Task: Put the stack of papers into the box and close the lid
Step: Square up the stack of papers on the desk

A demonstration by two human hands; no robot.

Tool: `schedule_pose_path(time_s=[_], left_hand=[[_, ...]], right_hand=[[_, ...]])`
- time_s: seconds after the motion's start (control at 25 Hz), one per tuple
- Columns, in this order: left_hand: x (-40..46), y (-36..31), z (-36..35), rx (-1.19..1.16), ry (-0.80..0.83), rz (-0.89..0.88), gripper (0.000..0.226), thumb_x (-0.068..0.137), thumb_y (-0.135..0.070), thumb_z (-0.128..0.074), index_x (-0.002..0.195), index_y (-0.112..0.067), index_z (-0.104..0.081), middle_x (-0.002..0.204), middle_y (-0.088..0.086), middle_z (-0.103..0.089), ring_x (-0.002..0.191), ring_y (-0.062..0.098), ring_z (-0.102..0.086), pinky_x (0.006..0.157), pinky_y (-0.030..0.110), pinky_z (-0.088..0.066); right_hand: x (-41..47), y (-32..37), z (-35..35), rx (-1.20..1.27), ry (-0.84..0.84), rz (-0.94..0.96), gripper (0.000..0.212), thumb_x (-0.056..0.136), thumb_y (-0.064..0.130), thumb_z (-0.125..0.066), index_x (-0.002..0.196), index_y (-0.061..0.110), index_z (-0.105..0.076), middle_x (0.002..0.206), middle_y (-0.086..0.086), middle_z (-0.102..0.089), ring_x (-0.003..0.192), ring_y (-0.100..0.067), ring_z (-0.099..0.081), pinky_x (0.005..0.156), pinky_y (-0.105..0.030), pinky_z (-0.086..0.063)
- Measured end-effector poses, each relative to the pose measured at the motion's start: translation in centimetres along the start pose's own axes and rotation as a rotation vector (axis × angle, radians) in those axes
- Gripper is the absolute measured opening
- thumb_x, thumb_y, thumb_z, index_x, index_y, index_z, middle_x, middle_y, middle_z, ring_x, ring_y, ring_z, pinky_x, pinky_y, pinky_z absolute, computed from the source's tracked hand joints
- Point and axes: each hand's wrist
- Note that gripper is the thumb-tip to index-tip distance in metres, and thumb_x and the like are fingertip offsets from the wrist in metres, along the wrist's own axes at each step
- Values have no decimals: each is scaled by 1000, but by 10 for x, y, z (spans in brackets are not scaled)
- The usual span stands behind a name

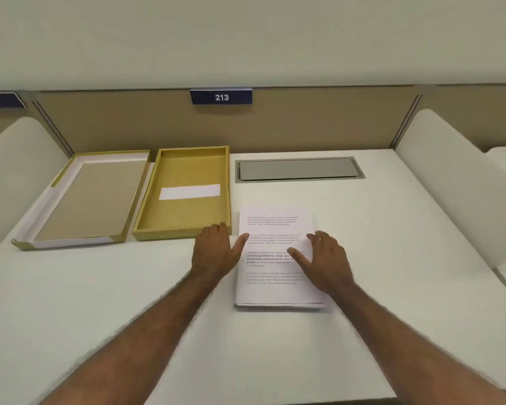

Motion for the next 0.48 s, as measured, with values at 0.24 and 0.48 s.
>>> schedule_pose_path(time_s=[0.24, 0.48], left_hand=[[-6, -8, -31, -269, 307, 180, 63, 93, -57, -67, 126, -4, -67, 124, 14, -73, 118, 33, -67, 95, 39, -55], [2, -12, -42, -255, 339, 255, 59, 85, -52, -75, 120, -5, -67, 122, 12, -71, 110, 32, -70, 88, 41, -58]], right_hand=[[-3, -7, -6, 295, 45, -233, 76, 101, 61, -68, 153, 7, -57, 146, -16, -64, 138, -38, -59, 115, -48, -47], [27, -7, -2, 614, 187, -525, 64, 96, 65, -72, 121, 6, -69, 128, -15, -70, 116, -36, -68, 92, -41, -55]])
Point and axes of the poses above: each hand's wrist, its own x-axis towards the middle knuckle, its own z-axis out of the back of the hand, y = z × x
